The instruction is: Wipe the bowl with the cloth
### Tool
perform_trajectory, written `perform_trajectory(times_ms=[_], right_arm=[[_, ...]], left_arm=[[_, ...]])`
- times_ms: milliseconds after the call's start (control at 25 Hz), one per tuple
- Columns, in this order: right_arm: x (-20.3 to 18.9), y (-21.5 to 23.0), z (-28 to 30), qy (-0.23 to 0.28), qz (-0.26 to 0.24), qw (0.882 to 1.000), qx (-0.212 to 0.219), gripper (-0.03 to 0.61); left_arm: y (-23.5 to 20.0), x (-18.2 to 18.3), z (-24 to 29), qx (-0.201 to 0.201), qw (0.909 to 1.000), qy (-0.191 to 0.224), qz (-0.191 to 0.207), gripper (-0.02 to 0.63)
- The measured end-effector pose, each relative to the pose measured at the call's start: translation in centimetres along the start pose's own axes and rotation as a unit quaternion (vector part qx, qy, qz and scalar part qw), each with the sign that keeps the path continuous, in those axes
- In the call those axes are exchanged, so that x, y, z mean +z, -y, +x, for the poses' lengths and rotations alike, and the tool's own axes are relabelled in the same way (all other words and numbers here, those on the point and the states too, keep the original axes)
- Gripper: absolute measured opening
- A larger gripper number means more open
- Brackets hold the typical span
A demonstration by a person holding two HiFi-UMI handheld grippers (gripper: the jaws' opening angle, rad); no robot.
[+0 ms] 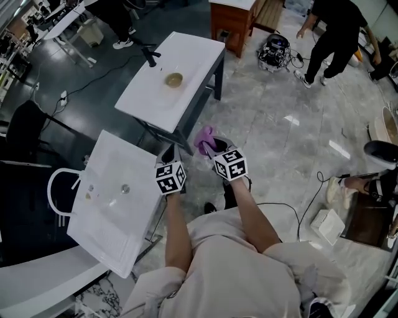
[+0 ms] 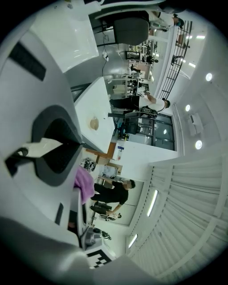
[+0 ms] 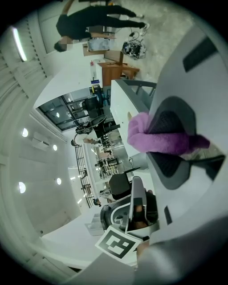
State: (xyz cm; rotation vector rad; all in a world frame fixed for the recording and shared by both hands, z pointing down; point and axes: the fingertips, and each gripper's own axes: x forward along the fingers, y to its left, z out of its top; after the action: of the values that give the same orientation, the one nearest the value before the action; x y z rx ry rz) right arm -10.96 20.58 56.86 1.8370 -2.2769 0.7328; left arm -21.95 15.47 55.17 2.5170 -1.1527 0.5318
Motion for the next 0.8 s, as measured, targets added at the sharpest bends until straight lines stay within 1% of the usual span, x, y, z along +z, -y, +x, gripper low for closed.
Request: perform_trajectory(times_ms=[320, 600, 800], right_arm=[[3.7, 3.2, 3.8, -0.011, -0.012, 0.999, 0.035, 0.087], [6.6, 6.8, 7.2, -0.026, -0.028, 0.997, 0.069, 0.087], [8.6, 9.4, 9.6, -0.032, -0.039, 0.994, 0.093, 0.088]], left_arm=[[0.0, 2.1, 4.9, 0.009, 0.9998, -0.016, 0.004, 0.006], [-1.3, 4.5, 8.9, 0.044, 0.9988, -0.019, -0.008, 0.006], [-1.4, 5.8, 11.6, 0.064, 0.9976, -0.018, -0.019, 0.006]])
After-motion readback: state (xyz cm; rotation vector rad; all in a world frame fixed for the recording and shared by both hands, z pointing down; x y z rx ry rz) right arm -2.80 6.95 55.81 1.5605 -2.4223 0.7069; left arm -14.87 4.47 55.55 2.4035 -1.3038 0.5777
